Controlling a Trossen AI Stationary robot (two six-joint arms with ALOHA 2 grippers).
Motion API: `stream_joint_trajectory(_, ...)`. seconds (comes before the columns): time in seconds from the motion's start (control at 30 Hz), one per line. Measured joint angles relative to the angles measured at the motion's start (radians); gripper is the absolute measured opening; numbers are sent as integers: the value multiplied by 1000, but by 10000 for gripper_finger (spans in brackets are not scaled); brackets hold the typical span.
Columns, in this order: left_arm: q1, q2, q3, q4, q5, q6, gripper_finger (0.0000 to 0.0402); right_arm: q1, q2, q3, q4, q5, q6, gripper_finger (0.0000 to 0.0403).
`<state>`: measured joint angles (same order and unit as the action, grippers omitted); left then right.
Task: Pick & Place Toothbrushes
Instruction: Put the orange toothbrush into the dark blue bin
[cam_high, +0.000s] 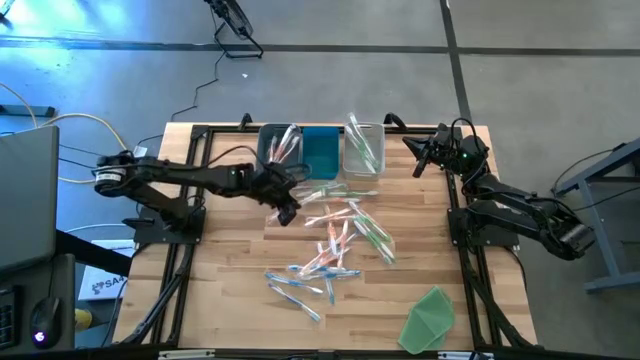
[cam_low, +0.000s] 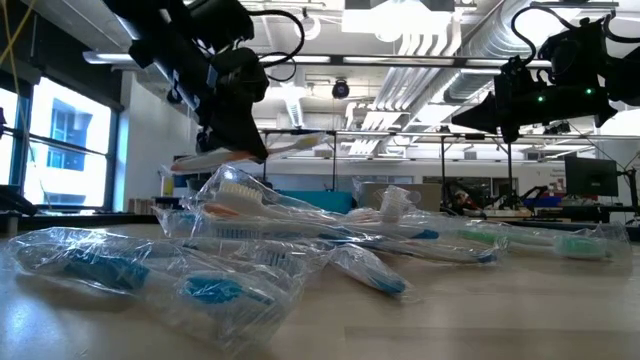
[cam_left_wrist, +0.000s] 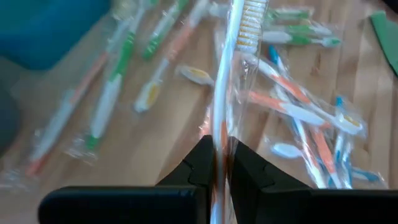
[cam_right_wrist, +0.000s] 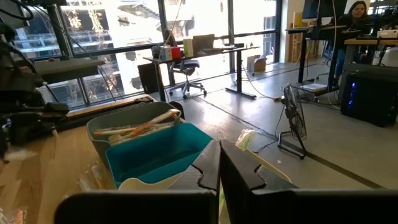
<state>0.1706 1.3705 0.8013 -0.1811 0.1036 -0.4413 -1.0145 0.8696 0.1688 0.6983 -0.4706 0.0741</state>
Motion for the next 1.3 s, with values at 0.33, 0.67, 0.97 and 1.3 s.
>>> stream_joint_trajectory(0.33, 86, 0, 0, 35, 1, 0, 26, 0, 0, 0, 0, 0, 0, 2)
stream_joint_trajectory(0.67, 174, 0, 120, 48, 3, 56, 26, 0, 0, 0, 0, 0, 0, 2)
stream_joint_trajectory(0.97, 269, 0, 290, -50, -5, 147, 26, 0, 0, 0, 0, 0, 0, 2)
stream_joint_trajectory(1.3, 337, 0, 315, -55, -8, 140, 26, 0, 0, 0, 0, 0, 0, 2)
